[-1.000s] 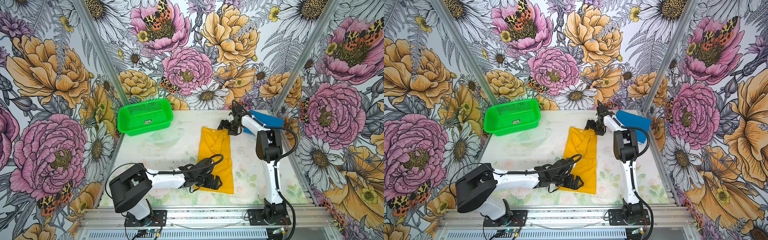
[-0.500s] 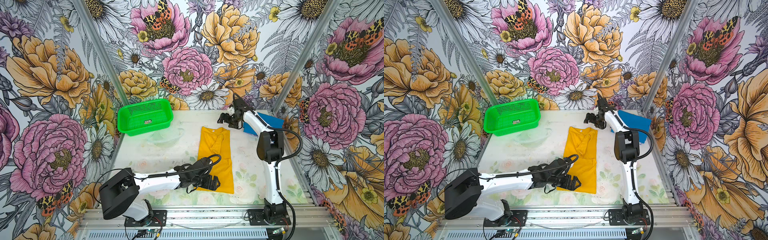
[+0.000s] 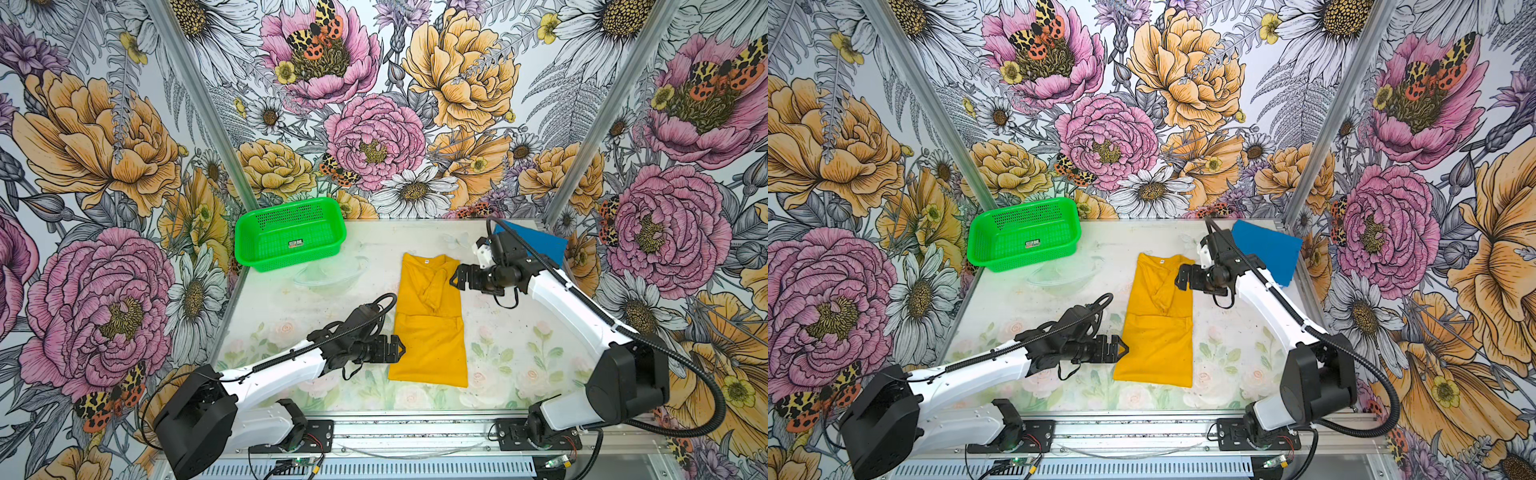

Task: Fold and stack the t-shirts
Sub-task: 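Move right gripper back to the shirt's near corner and grasp it with both grippers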

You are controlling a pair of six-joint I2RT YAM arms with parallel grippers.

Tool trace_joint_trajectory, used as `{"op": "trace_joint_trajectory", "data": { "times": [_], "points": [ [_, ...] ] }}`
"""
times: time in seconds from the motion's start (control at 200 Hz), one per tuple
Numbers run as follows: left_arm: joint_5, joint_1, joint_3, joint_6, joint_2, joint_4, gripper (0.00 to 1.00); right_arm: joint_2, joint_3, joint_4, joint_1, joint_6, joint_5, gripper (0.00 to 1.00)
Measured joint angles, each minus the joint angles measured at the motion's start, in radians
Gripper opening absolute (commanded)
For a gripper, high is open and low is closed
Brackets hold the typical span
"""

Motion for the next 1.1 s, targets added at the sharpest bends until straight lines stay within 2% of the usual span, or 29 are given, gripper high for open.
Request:
{"op": "trace_joint_trajectory", "data": {
  "times": [0.1, 0.175, 0.29, 0.36, 0.41, 0.56, 1.101],
  "points": [
    [0.003, 0.008, -0.032, -0.007, -0.024, -0.007, 0.92, -0.128, -0.174, -0.001, 0.039, 0.043, 0.009, 0.88],
    [0.005, 0.008, -0.053, -0.019, -0.037, -0.008, 0.87, -0.223, -0.279, 0.002, 0.061, 0.076, 0.014, 0.76],
    [0.016, 0.008, -0.089, -0.022, -0.051, -0.006, 0.66, -0.357, -0.417, 0.012, 0.101, 0.146, 0.014, 0.6],
    [0.027, 0.007, -0.109, -0.029, -0.055, -0.003, 0.58, -0.418, -0.482, 0.014, 0.133, 0.183, 0.013, 0.53],
    [0.033, 0.003, -0.122, -0.037, -0.059, 0.0, 0.57, -0.45, -0.521, 0.016, 0.157, 0.208, 0.014, 0.5],
    [0.044, -0.014, -0.149, -0.05, -0.066, 0.009, 0.41, -0.492, -0.612, 0.025, 0.227, 0.29, 0.014, 0.44],
    [0.068, -0.039, -0.159, -0.056, -0.014, 0.073, 0.4, -0.467, -0.735, 0.166, 0.404, 0.464, 0.025, 0.36]
  ]
}}
